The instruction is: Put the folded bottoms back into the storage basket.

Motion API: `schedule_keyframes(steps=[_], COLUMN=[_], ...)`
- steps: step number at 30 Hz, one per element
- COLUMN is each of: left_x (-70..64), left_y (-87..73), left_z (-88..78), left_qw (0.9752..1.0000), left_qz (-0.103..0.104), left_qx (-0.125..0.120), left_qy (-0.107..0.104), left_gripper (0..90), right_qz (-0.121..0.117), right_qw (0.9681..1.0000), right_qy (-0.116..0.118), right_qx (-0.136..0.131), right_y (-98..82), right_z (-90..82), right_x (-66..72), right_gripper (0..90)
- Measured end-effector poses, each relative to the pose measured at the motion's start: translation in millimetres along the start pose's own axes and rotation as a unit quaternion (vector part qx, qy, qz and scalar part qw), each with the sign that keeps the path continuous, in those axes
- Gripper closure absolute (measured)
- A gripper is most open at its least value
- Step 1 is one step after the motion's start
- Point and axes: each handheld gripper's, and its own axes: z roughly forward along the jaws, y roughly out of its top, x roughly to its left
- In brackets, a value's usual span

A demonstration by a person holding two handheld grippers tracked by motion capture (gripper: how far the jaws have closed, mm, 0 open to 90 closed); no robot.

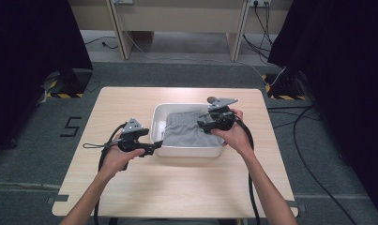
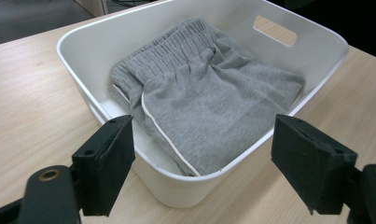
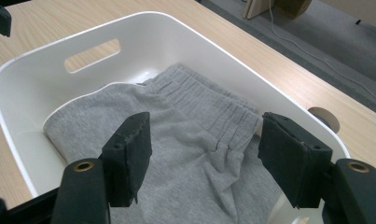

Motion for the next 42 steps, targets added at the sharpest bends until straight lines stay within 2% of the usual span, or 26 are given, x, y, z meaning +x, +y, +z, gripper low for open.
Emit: schedule_keyframes(steps=[11,14,22,30,35,42], left_x=[-6.4,-9.3,-13.8,-15.5,-17.3,-18.9], left_y=[-0.7,-2.4,-9.9,-16.2,-23.0,-32.7], left_z=[-4.1,-6.8,-15.6,-24.6,-28.9,-31.3], left_qw=[1.0000,0.9999,0.9998,0.9998,0.9998,0.9998], left_qz=[0.008,0.008,0.011,0.008,0.007,0.009], left_qx=[0.000,-0.010,-0.013,-0.019,-0.019,-0.018], left_qy=[-0.006,-0.001,-0.005,-0.007,-0.009,-0.002], left_gripper=[21.0,21.2,21.2,21.1,21.1,21.0], right_qz=[-0.005,-0.004,-0.008,0.000,-0.006,-0.010], right_qw=[0.9999,0.9999,0.9995,0.9991,0.9990,0.9986], right_qy=[0.006,0.008,0.011,0.018,0.016,0.019], right_qx=[-0.009,-0.013,-0.028,-0.039,-0.043,-0.048], right_y=[-5.0,-7.6,-16.8,-26.7,-32.8,-43.9], right_z=[-7.6,-10.7,-21.2,-28.4,-33.2,-39.8], right_x=[9.0,11.4,20.6,26.0,33.6,43.6], right_gripper=[34.8,34.8,34.2,33.8,33.5,33.5])
